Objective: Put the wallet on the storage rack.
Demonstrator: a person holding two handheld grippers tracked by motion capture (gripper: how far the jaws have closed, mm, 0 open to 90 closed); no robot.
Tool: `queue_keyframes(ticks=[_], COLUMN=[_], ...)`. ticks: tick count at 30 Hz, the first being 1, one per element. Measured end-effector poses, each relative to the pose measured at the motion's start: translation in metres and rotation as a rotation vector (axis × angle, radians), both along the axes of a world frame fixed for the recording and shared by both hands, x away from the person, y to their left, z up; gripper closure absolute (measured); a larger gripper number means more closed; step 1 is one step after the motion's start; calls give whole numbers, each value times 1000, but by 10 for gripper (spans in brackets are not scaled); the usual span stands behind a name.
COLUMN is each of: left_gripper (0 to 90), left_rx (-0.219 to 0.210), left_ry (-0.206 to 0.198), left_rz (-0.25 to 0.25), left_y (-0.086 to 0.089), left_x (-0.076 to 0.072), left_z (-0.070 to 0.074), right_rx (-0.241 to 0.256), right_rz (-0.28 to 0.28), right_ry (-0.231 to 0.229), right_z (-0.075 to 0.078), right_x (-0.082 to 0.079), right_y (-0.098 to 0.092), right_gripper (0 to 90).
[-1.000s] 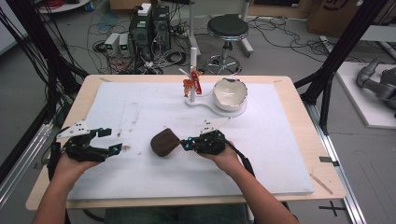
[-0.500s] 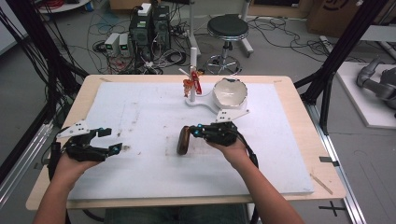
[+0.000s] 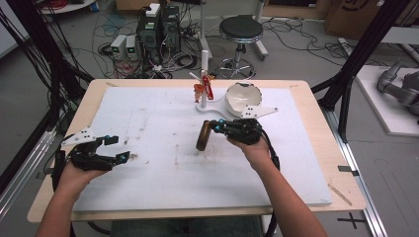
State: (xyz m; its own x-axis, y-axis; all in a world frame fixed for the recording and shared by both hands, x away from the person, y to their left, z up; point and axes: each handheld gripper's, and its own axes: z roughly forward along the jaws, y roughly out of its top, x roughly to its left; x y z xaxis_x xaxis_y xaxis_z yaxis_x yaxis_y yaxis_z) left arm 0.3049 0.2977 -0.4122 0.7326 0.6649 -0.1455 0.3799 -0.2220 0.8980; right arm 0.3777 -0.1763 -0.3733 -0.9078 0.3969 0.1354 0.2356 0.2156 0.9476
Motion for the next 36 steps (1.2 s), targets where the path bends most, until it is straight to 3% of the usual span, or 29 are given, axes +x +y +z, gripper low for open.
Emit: queue_keyframes(ticks=[18, 26, 32, 36], left_gripper=[167, 167, 167, 167], left_rx=[4, 3, 3, 3], left_ry=[8, 9, 10, 9], left_rz=[-2, 1, 4, 2], left_y=[-2, -1, -1, -1], left_x=[1, 1, 1, 1], left_z=[-3, -3, -3, -2], right_rx=[72, 81, 50, 57], right_rz=[-133, -205, -256, -297], right_ry=[-36, -45, -46, -43], right_z=[30, 39, 47, 47], right_x=[28, 44, 60, 71], right_y=[-41, -62, -74, -82], right_gripper=[900, 900, 900, 900])
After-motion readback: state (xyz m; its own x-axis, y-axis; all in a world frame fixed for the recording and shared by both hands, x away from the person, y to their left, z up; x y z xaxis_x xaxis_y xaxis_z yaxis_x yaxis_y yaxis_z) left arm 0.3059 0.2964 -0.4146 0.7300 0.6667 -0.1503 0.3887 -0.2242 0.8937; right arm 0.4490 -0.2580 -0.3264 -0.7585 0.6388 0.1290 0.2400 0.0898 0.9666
